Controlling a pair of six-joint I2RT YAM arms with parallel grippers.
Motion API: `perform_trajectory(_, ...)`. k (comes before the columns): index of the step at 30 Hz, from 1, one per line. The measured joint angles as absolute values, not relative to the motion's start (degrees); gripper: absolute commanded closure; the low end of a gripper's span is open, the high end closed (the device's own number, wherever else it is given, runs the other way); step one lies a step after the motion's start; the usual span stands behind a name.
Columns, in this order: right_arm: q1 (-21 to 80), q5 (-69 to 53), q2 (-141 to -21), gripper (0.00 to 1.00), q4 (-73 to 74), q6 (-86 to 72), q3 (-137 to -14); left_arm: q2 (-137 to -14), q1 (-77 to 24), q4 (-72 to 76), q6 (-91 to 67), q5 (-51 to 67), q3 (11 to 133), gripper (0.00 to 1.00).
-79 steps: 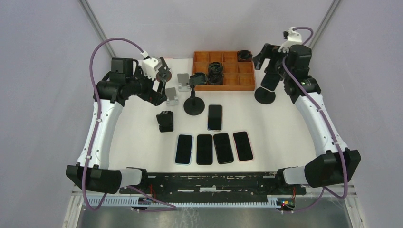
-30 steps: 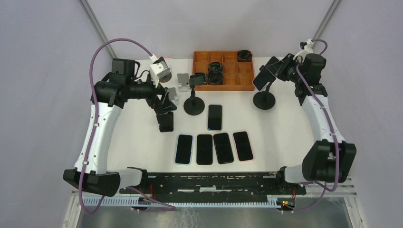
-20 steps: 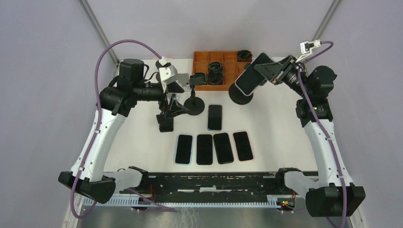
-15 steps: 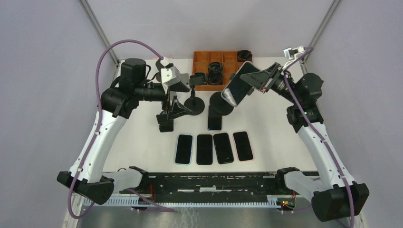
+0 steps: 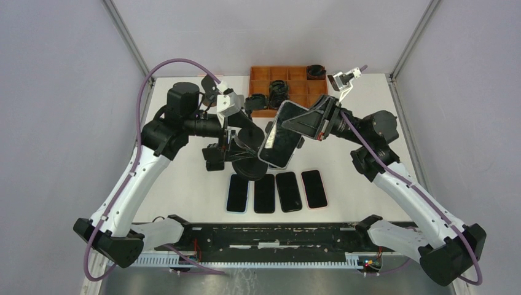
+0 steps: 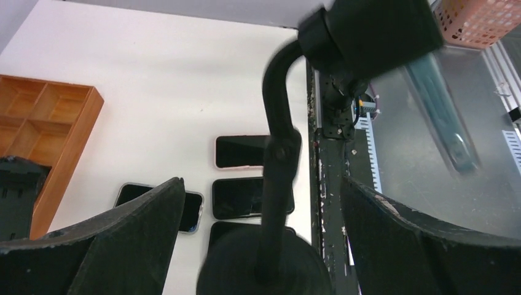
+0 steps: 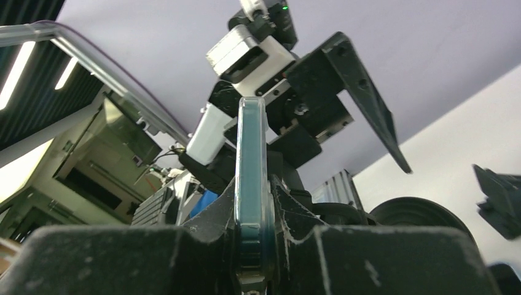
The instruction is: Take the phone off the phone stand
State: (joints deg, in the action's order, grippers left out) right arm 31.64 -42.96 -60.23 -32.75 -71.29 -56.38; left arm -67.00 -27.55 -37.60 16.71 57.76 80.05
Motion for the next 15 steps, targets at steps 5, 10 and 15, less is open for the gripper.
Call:
perform_trajectory(5,38.41,-40.23,-64.16,1.00,-37.93,-72.73,-56.40,-66.74,-28.69,-35.33,14.41,58.70,80.05,0.11)
perform_trajectory(10,42.78,-37.78,-67.68,1.00,-40.77,-73.49,-56.64,-66.30,-28.82,-35.64,13.39,60.25,79.59,0.40)
perform_trajectory(15,44.84,-34.52,-67.96,1.00,-42.22,-71.44,-57.25,-65.01,-29.02,-35.46,12.95,62.35,79.48,0.84)
